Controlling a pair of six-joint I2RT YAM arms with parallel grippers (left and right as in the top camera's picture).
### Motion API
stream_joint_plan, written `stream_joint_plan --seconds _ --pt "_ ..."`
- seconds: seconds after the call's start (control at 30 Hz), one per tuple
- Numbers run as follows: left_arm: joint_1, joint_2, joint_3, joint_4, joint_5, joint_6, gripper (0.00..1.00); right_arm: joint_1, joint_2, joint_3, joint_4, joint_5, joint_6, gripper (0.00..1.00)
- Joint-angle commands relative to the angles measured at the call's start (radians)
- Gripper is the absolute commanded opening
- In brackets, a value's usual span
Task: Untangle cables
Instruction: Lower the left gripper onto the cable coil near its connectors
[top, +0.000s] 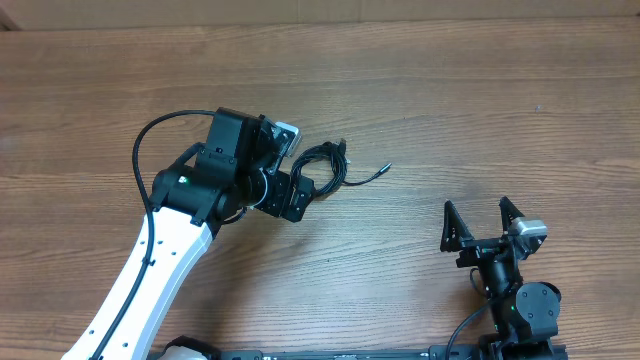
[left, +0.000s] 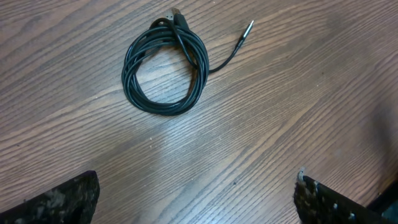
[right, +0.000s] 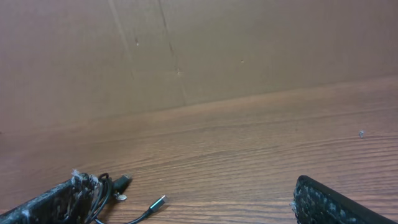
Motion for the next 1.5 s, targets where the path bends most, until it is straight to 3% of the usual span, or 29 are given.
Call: stream_joint_plan --seconds 0.0,0.5,1.0,1.47 --pt "-0.007 0.006 0.023 0.005 0.011 -0.007 1.0 -0.004 -0.007 -0.011 0.006 -0.004 -0.008 1.0" --pt "-0.008 0.039 0.023 0.183 -0.024 -0.007 1.0 -0.004 -0.007 -0.011 0.006 -0.004 -0.008 1.0" --pt "-0.016 0.188 0.023 0.219 -0.024 -0.008 0.99 -0.004 -0.007 -0.011 0.006 -0.004 -0.008 1.0" --pt "-0.09 0.208 0.023 0.218 -0.025 -0.126 1.0 -0.004 -0.007 -0.011 0.006 -0.004 -0.008 1.0"
